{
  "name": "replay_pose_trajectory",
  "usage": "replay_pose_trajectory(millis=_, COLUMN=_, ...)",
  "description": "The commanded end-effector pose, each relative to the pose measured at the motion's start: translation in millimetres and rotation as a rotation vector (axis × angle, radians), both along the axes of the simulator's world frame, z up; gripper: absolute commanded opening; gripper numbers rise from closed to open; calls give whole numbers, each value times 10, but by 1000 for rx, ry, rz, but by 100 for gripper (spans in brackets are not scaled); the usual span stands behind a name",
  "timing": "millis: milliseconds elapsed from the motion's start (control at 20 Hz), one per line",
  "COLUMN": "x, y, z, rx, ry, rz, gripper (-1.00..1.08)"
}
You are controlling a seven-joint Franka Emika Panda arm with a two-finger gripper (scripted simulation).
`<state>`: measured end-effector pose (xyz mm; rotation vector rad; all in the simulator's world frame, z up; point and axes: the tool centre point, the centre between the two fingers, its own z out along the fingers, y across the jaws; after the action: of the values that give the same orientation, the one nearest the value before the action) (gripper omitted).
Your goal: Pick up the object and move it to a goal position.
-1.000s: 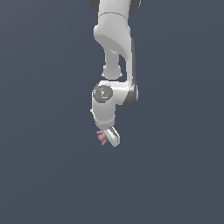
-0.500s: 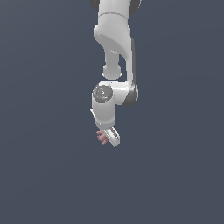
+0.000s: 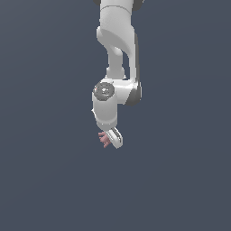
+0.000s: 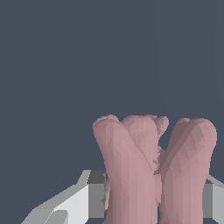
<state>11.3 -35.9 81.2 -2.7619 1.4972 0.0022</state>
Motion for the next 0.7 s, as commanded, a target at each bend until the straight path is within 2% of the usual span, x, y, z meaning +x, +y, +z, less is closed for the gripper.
replay_pose_trajectory(millis=0, x=-33, y=-37, z=122, rx=0, ry=-1, rz=0, gripper=-100)
replay_pose_trajectory(millis=300, x=-171, y=-171, z=554, rx=1, ry=-1, rz=-1, gripper=-100)
replay_pose_trajectory(millis=650, x=-394, y=-399, z=1283, rx=2, ry=-1, rz=-2, gripper=-100)
